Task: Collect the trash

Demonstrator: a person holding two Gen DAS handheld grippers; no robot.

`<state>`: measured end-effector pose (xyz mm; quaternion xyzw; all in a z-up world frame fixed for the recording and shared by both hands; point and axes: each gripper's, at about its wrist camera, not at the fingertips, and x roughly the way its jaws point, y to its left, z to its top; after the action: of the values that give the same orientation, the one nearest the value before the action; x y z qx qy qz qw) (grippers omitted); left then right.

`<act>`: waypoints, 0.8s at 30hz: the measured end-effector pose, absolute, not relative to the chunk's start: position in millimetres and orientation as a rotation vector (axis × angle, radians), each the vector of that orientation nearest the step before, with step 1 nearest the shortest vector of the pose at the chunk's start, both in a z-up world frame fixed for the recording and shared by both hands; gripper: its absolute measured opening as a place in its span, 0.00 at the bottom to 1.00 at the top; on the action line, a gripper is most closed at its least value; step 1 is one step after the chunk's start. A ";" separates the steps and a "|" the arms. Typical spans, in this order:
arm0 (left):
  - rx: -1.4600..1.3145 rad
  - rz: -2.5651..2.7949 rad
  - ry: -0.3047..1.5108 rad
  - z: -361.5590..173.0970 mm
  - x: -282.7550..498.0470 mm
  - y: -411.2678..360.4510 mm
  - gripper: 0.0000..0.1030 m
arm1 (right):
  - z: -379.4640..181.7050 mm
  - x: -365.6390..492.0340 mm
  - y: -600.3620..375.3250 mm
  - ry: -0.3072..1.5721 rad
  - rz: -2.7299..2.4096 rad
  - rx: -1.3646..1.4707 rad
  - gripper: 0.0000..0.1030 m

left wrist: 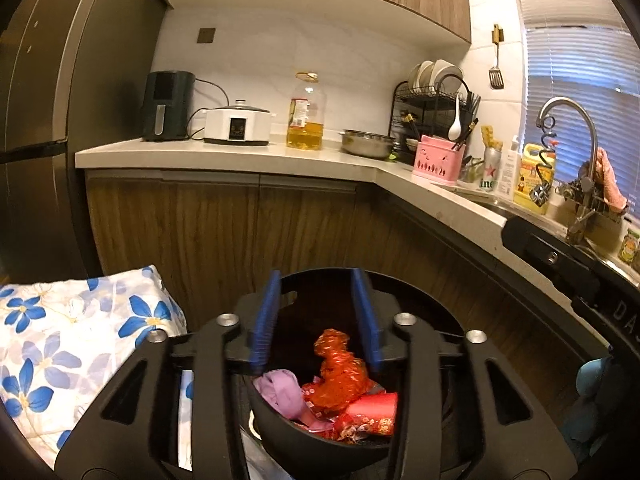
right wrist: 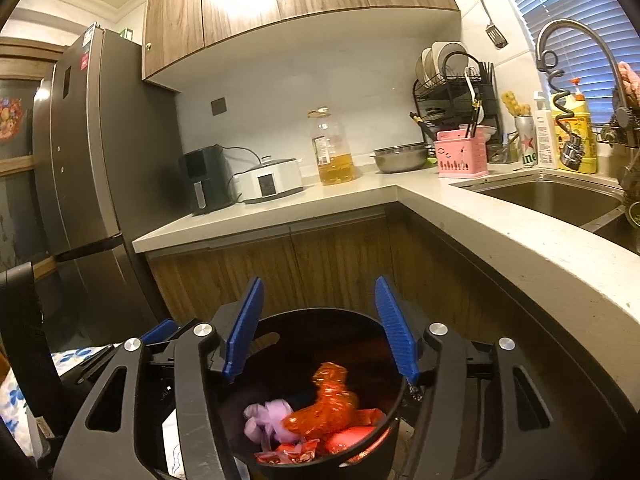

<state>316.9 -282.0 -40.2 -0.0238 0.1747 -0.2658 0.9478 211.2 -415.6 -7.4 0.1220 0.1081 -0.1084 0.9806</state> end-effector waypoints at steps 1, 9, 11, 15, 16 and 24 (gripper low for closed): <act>-0.052 -0.533 0.355 -40.1 315.3 -279.0 0.47 | -7.2 209.2 -414.7 0.218 -0.221 0.245 0.63; -0.032 -0.427 0.355 -36.3 289.1 -241.7 0.85 | -8.8 191.9 -396.1 0.259 -0.237 0.219 0.86; -0.032 -0.418 0.363 -35.4 282.0 -230.9 0.89 | -8.0 188.1 -389.3 0.277 -0.239 0.203 0.87; -0.043 -0.374 0.383 -31.0 263.2 -203.0 0.94 | -4.7 176.5 -372.3 0.300 -0.243 0.184 0.93; -0.049 -0.368 0.381 -29.5 257.9 -195.9 0.94 | -4.2 173.3 -367.0 0.307 -0.242 0.175 0.93; -0.063 -0.308 0.390 -18.0 215.1 -150.2 0.94 | 2.6 143.8 -328.1 0.336 -0.235 0.117 0.95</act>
<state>215.1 -150.2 -18.0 -0.0310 0.1930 -0.1525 0.9688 143.8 -328.1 2.6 0.0582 0.1668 -0.1165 0.9774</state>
